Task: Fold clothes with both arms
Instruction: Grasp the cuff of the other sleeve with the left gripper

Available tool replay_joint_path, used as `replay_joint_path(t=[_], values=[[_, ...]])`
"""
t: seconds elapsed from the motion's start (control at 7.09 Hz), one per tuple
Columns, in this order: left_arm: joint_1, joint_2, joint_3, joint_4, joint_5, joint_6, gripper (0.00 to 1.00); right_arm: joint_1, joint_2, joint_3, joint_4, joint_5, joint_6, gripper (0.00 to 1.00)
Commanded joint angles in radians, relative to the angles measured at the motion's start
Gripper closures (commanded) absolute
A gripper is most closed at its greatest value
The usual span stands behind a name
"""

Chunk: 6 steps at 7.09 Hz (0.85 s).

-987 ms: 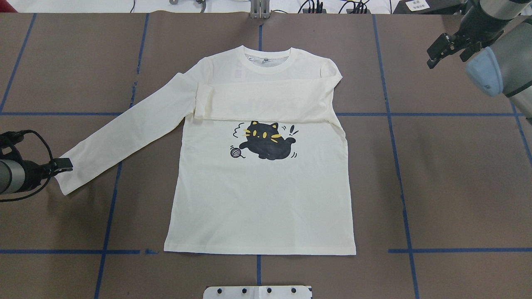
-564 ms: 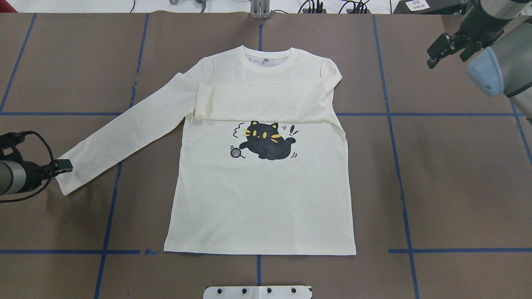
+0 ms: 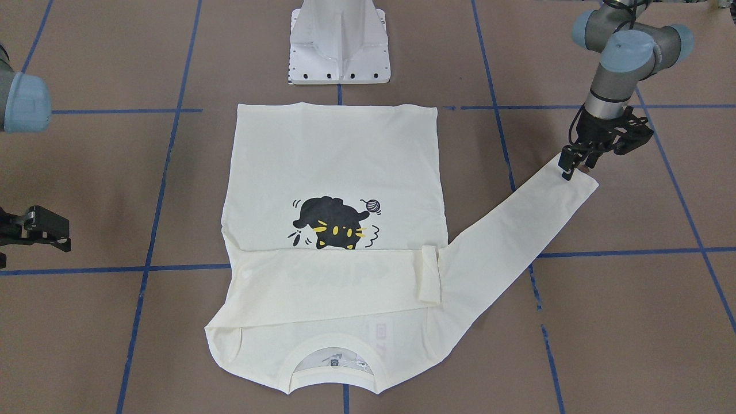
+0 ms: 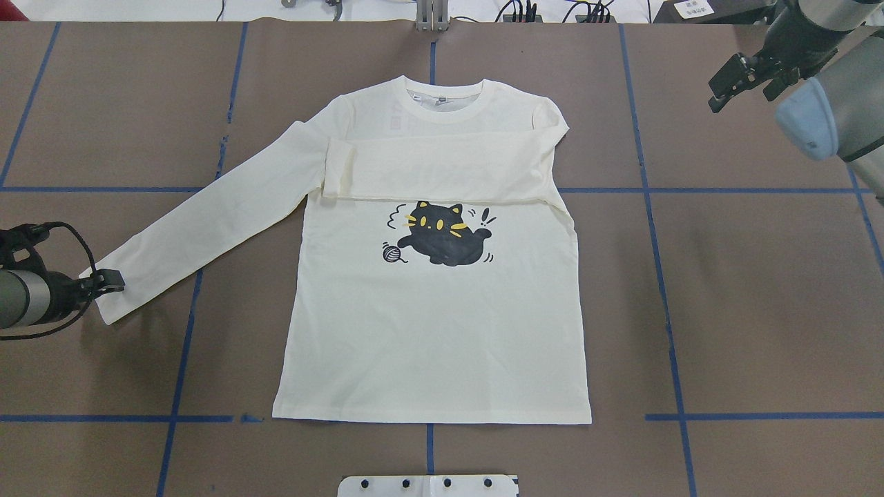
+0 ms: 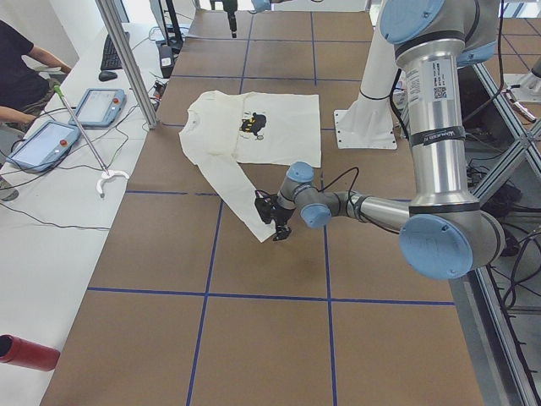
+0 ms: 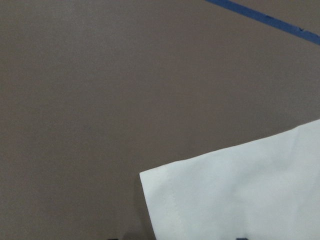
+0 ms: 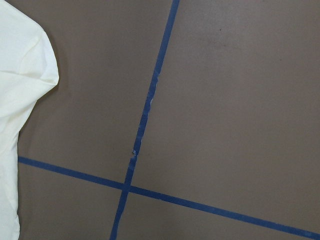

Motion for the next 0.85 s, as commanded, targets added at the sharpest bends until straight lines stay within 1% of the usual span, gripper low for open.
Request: replay_joint_path(t=[0.0, 0.14, 0.56, 0.71], values=[[0.001, -0.002, -0.001, 0.0, 0.0, 0.0, 0.63, 0.0, 0.0, 0.007, -0.002, 0.0, 0.0, 0.0], [0.001, -0.002, -0.001, 0.0, 0.0, -0.002, 0.74, 0.0, -0.001, 0.014, -0.006, -0.002, 0.001, 0.0], [0.001, -0.006, -0.018, 0.006, -0.011, 0.0, 1.0, 0.0, -0.001, 0.017, -0.009, 0.0, 0.0, 0.0], [0.001, -0.006, -0.027, 0.006, -0.012, 0.001, 1.0, 0.0, -0.006, 0.017, -0.009, -0.002, 0.0, 0.0]])
